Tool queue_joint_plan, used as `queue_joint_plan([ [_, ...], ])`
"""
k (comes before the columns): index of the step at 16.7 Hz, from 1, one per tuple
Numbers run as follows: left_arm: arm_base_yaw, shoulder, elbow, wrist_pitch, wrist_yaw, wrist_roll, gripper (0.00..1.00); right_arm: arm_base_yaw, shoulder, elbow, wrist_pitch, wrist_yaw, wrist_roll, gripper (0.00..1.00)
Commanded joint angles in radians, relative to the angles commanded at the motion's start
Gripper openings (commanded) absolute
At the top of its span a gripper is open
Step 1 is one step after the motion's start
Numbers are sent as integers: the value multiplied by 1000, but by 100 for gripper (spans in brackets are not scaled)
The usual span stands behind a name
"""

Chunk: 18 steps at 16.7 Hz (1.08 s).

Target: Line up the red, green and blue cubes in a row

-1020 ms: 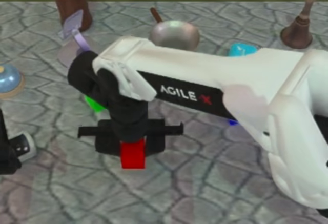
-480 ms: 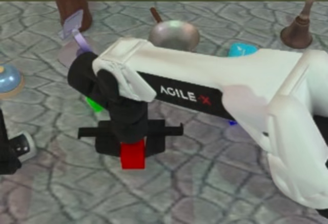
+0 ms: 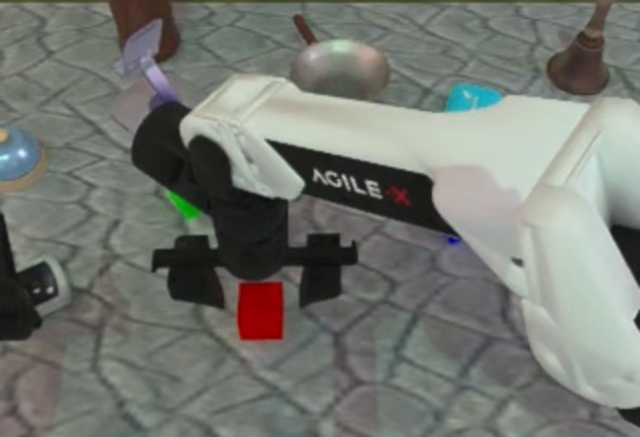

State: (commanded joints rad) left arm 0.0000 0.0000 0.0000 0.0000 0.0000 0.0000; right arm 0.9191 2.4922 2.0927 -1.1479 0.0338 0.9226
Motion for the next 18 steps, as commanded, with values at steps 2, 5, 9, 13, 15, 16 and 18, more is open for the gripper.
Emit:
queue_joint_plan([
  [2, 0, 0, 0, 0, 0, 0, 100, 0, 0, 0, 0, 0, 0, 100],
  [5, 0, 0, 0, 0, 0, 0, 100, 0, 0, 0, 0, 0, 0, 100],
  [9, 0, 0, 0, 0, 0, 0, 100, -2, 0, 4, -4, 0, 0, 100],
  [13, 0, 0, 0, 0, 0, 0, 100, 4, -6, 110, -120, 0, 3, 100],
  [15, 0, 0, 0, 0, 0, 0, 100, 8, -12, 183, -204, -1, 4, 100],
  [16, 0, 0, 0, 0, 0, 0, 100, 9, -16, 211, -233, -1, 4, 100],
  [18, 0, 0, 0, 0, 0, 0, 100, 10, -23, 236, -259, 0, 3, 100],
])
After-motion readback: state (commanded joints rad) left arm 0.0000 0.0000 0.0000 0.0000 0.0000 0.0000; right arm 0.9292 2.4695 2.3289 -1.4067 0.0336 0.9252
